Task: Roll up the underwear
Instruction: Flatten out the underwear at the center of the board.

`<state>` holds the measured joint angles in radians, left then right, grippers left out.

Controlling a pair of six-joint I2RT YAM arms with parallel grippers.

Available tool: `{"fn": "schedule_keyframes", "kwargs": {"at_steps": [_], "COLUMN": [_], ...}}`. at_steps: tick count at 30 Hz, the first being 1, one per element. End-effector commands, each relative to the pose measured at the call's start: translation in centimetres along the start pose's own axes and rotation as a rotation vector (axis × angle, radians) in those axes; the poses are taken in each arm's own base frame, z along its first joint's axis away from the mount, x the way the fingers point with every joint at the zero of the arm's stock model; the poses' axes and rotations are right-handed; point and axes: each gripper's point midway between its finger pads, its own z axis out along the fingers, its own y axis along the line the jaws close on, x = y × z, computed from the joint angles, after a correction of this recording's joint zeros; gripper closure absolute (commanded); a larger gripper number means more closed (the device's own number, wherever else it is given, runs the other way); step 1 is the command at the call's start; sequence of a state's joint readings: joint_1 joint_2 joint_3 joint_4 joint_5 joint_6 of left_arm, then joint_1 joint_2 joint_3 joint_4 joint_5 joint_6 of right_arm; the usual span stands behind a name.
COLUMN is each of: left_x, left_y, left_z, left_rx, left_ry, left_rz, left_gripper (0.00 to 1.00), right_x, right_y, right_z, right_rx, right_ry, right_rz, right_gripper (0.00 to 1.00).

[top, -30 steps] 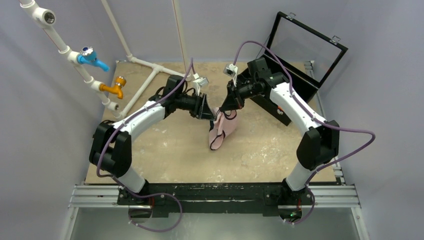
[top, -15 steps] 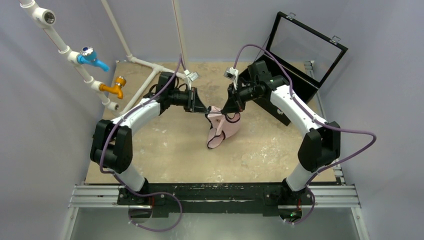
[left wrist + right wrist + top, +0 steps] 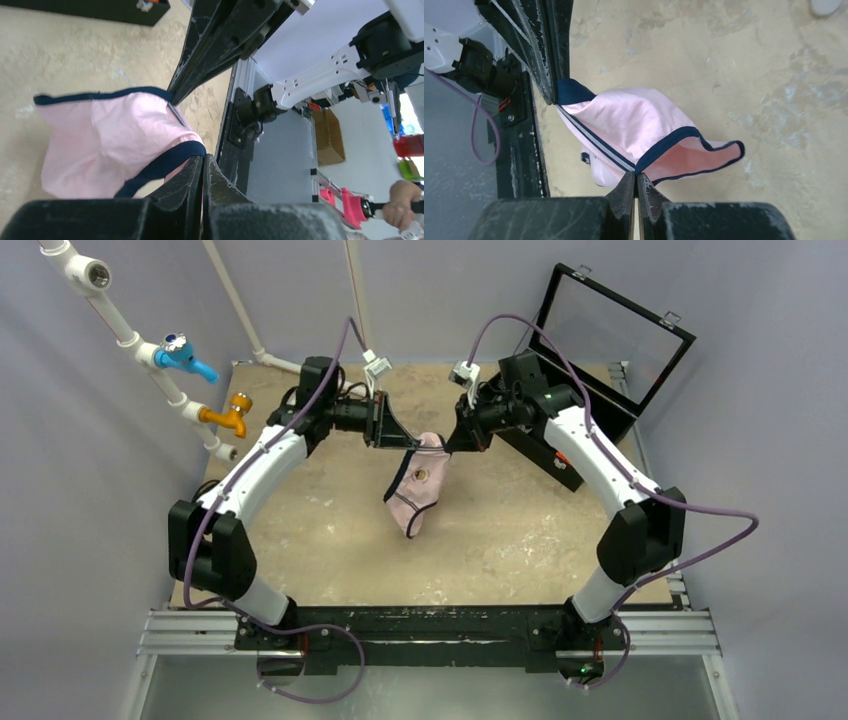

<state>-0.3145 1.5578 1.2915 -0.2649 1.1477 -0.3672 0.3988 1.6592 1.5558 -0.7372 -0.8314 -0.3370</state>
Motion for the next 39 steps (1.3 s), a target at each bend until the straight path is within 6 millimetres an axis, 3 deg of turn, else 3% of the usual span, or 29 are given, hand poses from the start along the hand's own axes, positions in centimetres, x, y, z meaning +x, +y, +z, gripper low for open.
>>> {"fn": "schedule_keyframes", "kwargs": {"at_steps": [1,7,11,14,17,21,23,25,27,29,33,35,36,37,39], "left_x": [-3.7,-5.9,-5.2,-2.8,0.9,6.3,7.7,7.6,6.1,3.8,0.3,-0.5,-0.6,-0.3,0.3], "left_y": [-3.5,-3.2,-3.5,-4.6,-5.4,-5.9,-6.2,-5.6,-4.2,-1.7,5.5,10.0,12.2,14.4,17.6], "left_z": [-1.5,-2.7,-3.5,-3.5,-2.8,-1.4,-1.1,-1.0,-0.7,-0.4,-0.4,-0.9,-1.2,-1.5,-1.9], "left_rx": [-0.035,-0.191,-0.234,-0.189,-0.181,-0.150,-0.125,-0.153,-0.232,-0.359,-0.597,-0.693,-0.743,-0.789,-0.849], "left_ry": [-0.043,-0.112,-0.100,-0.052,0.039,0.182,0.211,0.201,0.164,0.107,0.039,0.021,0.022,0.037,0.065], "left_rz": [0.153,0.222,0.284,0.335,0.438,0.504,0.485,0.469,0.468,0.439,0.229,0.088,0.022,-0.033,-0.111], "left_gripper": [1.00,1.00,1.00,1.00,1.00,1.00,1.00,1.00,1.00,1.00,1.00,1.00,1.00,0.94,0.80], "right_x": [-6.0,-8.9,-9.2,-7.6,-5.3,-0.6,1.6,2.7,2.5,1.1,1.2,1.8,3.0,3.1,4.1], "right_y": [0.4,1.5,2.6,4.6,6.6,8.1,9.0,8.7,6.6,3.2,-3.5,-6.2,-8.0,-9.2,-10.7], "right_z": [-3.0,-4.8,-5.9,-6.0,-5.8,-4.9,-4.5,-4.0,-3.3,-2.2,0.1,1.7,2.9,3.4,4.4], "right_rx": [0.095,0.123,0.133,0.058,-0.027,-0.103,-0.144,-0.131,-0.035,0.100,0.274,0.313,0.337,0.357,0.381], "right_ry": [-0.127,-0.199,-0.228,-0.195,-0.159,-0.066,-0.012,0.016,0.014,-0.028,0.028,0.056,0.098,0.117,0.148], "right_rz": [-0.141,-0.221,-0.238,-0.257,-0.269,-0.278,-0.271,-0.253,-0.220,-0.167,-0.068,0.003,0.053,0.071,0.112], "right_gripper": [1.00,1.00,1.00,1.00,1.00,1.00,1.00,1.00,1.00,1.00,0.97,0.80,0.72,0.59,0.50]}}
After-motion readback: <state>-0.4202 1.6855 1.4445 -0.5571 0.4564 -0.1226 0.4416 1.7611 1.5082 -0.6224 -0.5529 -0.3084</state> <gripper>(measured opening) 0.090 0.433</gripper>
